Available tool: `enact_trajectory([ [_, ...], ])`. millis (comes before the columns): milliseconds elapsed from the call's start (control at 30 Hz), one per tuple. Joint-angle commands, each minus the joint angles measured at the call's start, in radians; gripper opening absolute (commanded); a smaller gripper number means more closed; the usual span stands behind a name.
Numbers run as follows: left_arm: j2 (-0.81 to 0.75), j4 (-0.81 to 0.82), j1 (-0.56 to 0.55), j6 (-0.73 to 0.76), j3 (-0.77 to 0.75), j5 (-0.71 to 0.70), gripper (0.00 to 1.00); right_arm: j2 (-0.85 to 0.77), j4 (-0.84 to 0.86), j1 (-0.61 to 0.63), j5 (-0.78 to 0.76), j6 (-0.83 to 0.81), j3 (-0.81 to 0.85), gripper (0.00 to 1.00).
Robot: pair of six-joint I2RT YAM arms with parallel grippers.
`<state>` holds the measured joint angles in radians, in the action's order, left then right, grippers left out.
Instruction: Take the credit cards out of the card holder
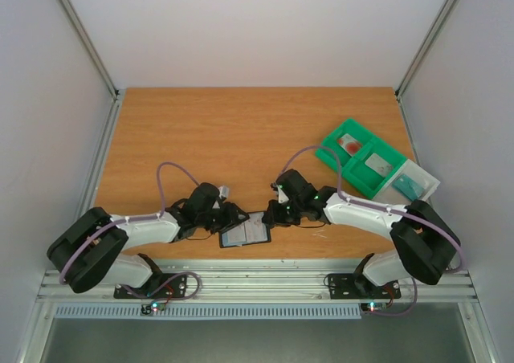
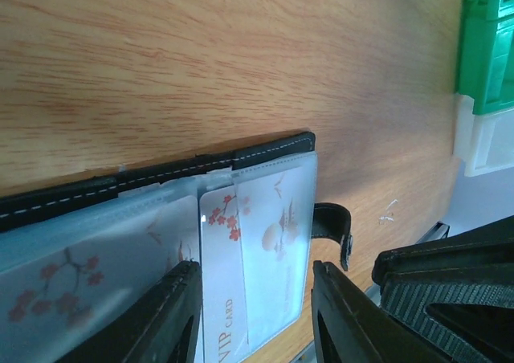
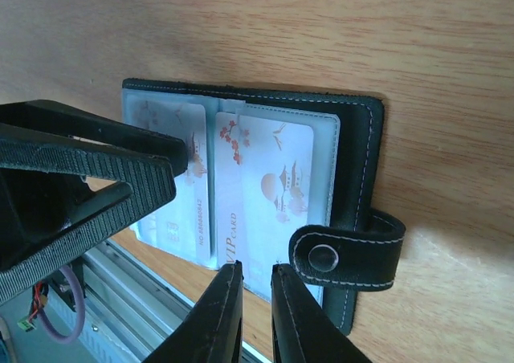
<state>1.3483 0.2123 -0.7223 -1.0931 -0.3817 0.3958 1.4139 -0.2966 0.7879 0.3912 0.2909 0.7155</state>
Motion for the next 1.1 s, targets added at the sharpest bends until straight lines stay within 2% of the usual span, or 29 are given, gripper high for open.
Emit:
enact_trajectory([
  [0,0.040,0.085,-0.004,-0.007,0.018,-0.003,0.39,0.036,0.052,0.015,0.016,0.037,0.017,0.12],
  [233,0.074,0.100,-0.004,-0.014,0.020,0.000,0.39,0.097,0.072,0.028,0.015,0.043,0.029,0.13],
  [467,0.081,0.102,-0.004,-0.015,0.023,-0.006,0.39,0.164,0.019,0.028,-0.020,0.000,0.046,0.16],
  [933,0.056,0.083,-0.006,-0.024,0.048,-0.019,0.40,0.206,0.028,0.028,-0.058,-0.009,-0.007,0.08],
  [1067,0.078,0.136,-0.005,-0.042,0.065,-0.009,0.40,0.215,0.039,0.028,-0.057,-0.004,-0.011,0.07],
])
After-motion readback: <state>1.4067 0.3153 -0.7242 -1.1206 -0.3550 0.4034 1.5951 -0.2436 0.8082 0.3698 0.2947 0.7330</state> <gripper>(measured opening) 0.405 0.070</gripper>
